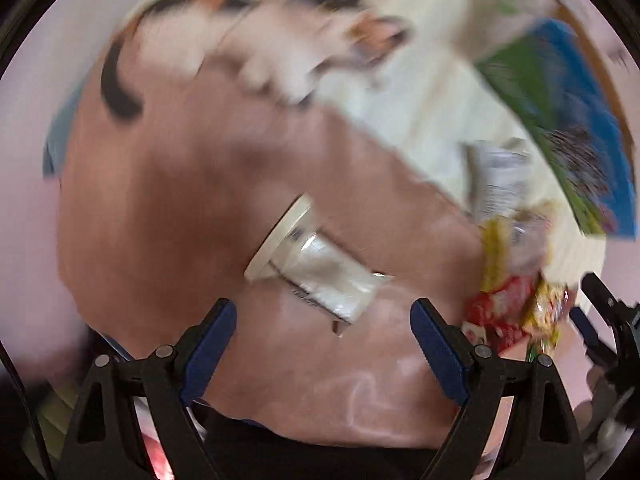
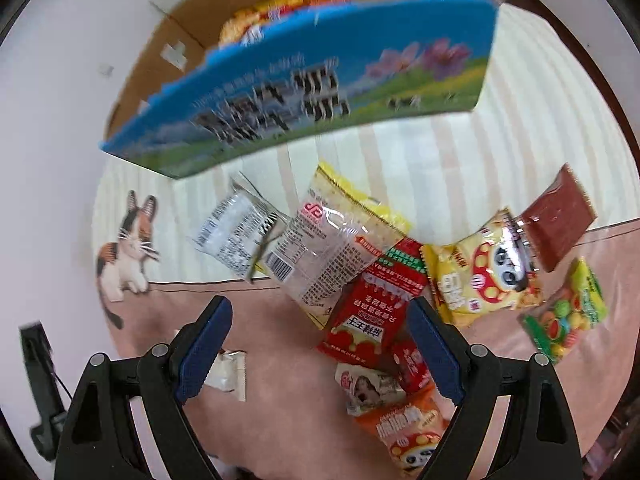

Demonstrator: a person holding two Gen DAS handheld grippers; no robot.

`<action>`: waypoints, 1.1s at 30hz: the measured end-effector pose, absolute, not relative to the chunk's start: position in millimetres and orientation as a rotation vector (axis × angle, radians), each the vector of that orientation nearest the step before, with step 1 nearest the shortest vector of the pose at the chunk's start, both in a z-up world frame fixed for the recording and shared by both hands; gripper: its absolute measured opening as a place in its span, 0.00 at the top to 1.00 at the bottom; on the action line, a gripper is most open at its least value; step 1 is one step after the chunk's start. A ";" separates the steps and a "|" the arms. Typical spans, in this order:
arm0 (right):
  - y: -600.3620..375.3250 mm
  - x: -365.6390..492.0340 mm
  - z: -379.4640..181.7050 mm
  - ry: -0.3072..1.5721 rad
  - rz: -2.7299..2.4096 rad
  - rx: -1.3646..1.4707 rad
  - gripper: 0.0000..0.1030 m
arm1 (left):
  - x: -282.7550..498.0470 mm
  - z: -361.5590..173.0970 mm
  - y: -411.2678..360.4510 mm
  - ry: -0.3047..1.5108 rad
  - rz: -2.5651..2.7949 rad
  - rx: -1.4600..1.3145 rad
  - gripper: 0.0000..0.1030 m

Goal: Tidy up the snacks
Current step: 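Grasp white wafer pack with left tool while right tool grasps cream biscuit bag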

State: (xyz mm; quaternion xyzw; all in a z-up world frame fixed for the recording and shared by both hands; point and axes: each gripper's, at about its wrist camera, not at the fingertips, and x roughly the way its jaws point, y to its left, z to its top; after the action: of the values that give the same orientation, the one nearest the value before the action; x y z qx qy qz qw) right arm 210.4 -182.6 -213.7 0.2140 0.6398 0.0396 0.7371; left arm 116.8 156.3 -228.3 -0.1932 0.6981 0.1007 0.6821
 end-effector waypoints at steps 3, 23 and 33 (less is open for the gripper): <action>-173.9 220.9 -233.1 1.431 0.063 0.499 0.12 | 114.5 -259.0 162.5 1.628 0.245 -0.556 0.15; -146.8 270.7 -304.5 1.602 0.023 0.507 0.34 | 162.5 -294.0 85.3 1.557 0.078 -0.051 0.39; -76.9 255.6 -305.4 1.649 0.277 -0.024 0.30 | 158.0 -312.8 63.1 1.620 0.058 0.023 0.36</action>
State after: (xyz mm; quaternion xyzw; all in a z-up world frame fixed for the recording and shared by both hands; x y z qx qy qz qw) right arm 255.6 -76.9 -305.4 -0.0105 0.7316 0.1231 0.6704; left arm 158.0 63.1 -312.8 0.0101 0.7243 0.0258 0.6890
